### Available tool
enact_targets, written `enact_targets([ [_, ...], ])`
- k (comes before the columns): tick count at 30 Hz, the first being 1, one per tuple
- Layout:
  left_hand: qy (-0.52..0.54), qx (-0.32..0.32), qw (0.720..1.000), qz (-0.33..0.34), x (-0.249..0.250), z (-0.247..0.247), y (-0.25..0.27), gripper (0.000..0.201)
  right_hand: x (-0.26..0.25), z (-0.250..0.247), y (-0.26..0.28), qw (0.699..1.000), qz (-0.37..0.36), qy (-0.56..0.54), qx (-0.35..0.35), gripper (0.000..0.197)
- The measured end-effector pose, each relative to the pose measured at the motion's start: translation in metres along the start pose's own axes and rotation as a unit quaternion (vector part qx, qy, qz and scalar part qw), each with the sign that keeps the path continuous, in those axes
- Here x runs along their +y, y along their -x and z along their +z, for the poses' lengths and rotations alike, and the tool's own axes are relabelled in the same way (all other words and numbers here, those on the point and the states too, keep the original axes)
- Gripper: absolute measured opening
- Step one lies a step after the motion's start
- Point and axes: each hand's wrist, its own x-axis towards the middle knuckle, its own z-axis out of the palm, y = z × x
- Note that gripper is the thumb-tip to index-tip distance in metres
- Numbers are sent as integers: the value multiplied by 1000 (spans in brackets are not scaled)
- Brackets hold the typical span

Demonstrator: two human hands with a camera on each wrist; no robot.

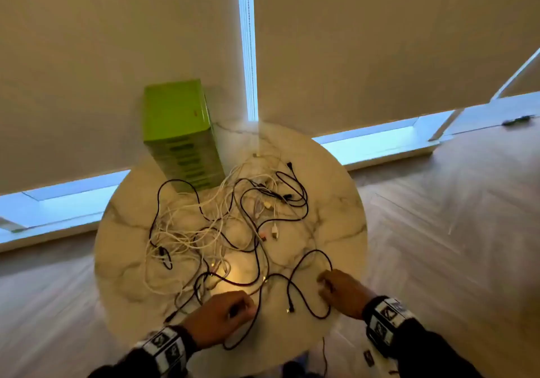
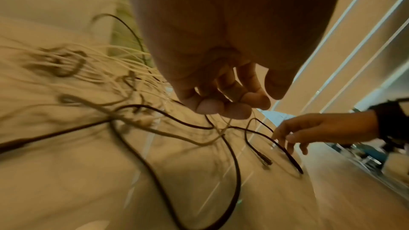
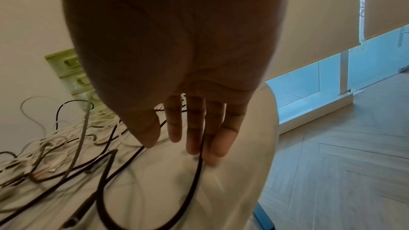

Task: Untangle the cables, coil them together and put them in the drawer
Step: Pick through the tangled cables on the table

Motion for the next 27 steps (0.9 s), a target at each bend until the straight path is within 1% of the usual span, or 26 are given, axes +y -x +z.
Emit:
enact_targets([
  [2, -33, -9, 999, 4, -2, 6, -28, 25, -3, 5, -11, 1000, -19, 21, 5, 39],
  [3, -39, -24, 999, 2, -2, 13, -40, 24, -3, 12, -14, 999, -30, 22, -2, 39],
  [5, -45, -45, 998, -17, -3, 22, -61, 24, -7, 21, -21, 998, -57, 23, -5, 40],
  [7, -57, -53, 996, -39, -5, 29, -71, 25, -8, 27, -25, 996, -84, 36, -10, 40],
  [8, -69, -49, 995, -48, -10, 31, -75, 26, -7, 25, -27, 995, -89, 47, -11, 41],
  [10, -82, -32, 995, -55, -10, 28, -80, 25, -3, 10, -36, 994, -90, 56, 13, 40],
  [12, -80, -19, 996, -31, -7, 25, -82, 23, 2, -13, -44, 994, -90, 39, 53, 32],
  [14, -69, 1, 998, 1, 4, 15, -86, 21, 0, -40, -57, 991, -99, 10, 94, 21],
  [16, -76, 26, 997, 23, 14, 0, -98, 17, -10, -66, -74, 985, -113, 8, 127, 16],
  [19, -54, 89, 994, 28, 30, -24, -121, 14, -29, -87, -103, 979, -120, 9, 164, 21],
  [21, -46, 139, 989, 24, 34, -38, -137, 15, -43, -89, -121, 980, -119, 35, 157, 29],
  [23, -48, 173, 984, -5, 28, -47, -155, 16, -56, -79, -135, 974, -162, 91, 127, 32],
  [25, -56, 215, 973, -67, 16, -53, -169, 22, -66, -66, -144, 959, -209, 160, 103, 32],
  [27, -32, 267, 953, -137, 4, -60, -181, 26, -72, -58, -153, 948, -216, 215, 90, 34],
])
